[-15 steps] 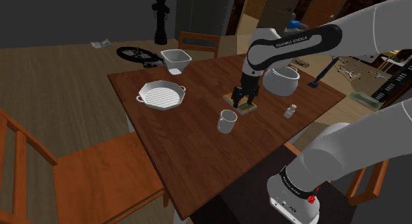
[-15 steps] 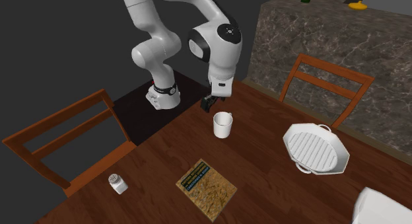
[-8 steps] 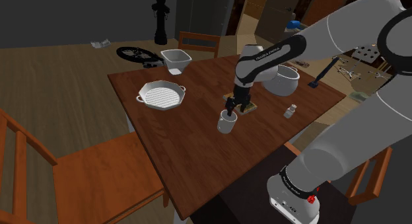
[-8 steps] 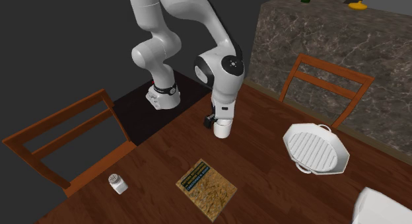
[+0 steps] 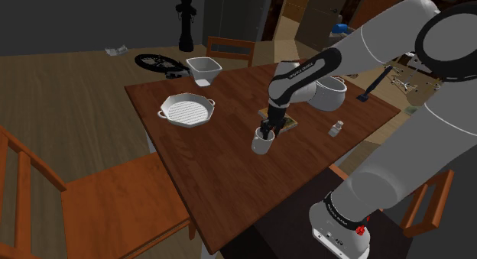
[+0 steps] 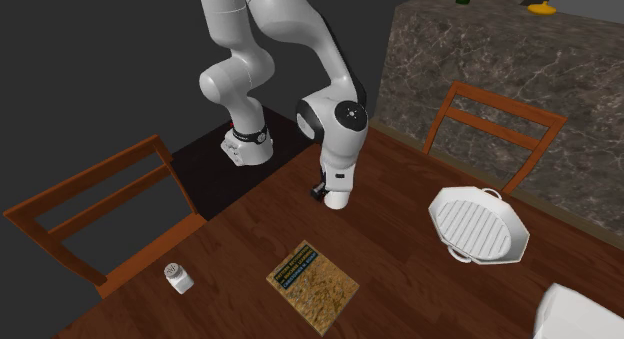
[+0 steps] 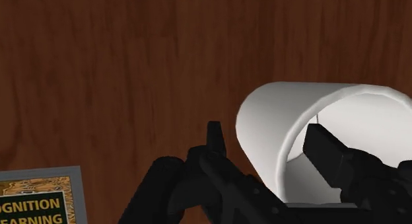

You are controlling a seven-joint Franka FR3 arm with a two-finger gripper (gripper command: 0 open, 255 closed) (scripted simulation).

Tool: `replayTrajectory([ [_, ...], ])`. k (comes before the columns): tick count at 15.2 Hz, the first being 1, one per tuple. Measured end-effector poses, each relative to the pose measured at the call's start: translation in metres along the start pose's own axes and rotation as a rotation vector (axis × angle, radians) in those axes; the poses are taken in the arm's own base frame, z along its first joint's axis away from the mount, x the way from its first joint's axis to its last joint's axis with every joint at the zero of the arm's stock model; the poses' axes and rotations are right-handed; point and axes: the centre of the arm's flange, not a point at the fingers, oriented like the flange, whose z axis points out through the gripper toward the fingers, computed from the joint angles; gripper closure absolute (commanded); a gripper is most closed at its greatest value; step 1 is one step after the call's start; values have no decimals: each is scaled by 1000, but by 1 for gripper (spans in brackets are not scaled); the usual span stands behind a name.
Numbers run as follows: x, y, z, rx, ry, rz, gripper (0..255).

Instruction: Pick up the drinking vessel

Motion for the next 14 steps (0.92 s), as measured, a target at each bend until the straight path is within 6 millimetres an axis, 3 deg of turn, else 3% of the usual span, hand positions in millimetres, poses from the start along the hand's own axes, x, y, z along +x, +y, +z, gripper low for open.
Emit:
replayTrajectory([
  [9,0,0,1,0,1,0,255],
  [14,-4,-3,-19,0,1,0,255],
])
